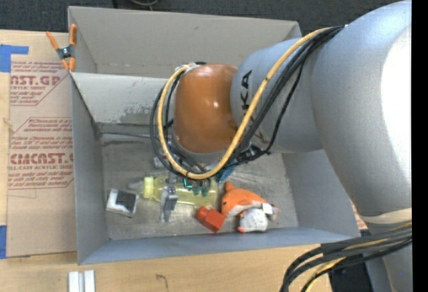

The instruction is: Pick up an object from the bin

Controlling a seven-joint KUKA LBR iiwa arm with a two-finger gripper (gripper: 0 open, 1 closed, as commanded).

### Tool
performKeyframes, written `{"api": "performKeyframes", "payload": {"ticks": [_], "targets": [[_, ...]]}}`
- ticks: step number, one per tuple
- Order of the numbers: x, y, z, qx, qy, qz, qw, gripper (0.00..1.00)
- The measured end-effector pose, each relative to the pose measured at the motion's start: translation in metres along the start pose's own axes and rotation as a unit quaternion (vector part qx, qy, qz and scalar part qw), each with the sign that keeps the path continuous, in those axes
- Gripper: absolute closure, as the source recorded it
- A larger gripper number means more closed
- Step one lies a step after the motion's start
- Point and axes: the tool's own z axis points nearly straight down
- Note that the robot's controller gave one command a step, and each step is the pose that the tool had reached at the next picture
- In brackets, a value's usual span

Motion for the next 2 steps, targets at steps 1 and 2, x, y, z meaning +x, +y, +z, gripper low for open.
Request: {"api": "performKeyframes", "payload": {"ticks": [1, 2], "targets": [[-0.002, -0.001, -0.004, -0.001, -0.0037, 0.001, 1.0, 0.0], [-0.01, 0.011, 0.05, -0.002, -0.0062, -0.118, 0.993, 1.0]]}}
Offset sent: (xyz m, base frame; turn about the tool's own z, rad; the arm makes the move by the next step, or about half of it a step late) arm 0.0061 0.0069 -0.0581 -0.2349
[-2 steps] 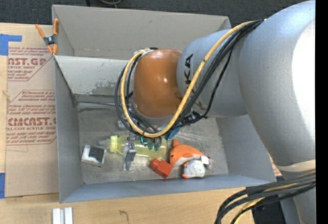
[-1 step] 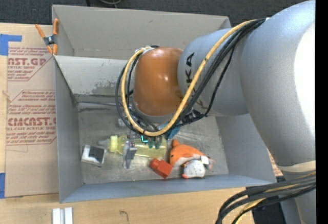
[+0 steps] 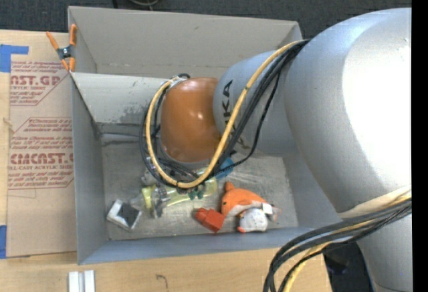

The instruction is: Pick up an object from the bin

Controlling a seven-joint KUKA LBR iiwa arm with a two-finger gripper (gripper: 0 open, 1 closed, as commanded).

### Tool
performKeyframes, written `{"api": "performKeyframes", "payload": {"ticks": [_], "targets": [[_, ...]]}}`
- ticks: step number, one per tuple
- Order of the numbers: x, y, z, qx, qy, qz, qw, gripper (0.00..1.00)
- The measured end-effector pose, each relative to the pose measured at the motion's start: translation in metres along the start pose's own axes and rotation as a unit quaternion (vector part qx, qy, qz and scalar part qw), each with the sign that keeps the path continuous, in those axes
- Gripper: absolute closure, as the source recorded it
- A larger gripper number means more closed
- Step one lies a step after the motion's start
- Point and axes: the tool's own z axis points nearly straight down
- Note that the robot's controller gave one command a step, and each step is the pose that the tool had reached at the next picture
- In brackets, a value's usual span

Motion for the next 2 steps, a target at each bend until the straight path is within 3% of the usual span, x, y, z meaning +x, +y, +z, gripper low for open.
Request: {"api": "performKeyframes", "payload": {"ticks": [1, 2], "targets": [[0.0, 0.0, 0.0, 0.0, 0.0, 0.0, 1.0, 1.0], [-0.001, -0.026, -0.138, 0.002, 0.0011, -0.034, 0.9994, 1.0]]}}
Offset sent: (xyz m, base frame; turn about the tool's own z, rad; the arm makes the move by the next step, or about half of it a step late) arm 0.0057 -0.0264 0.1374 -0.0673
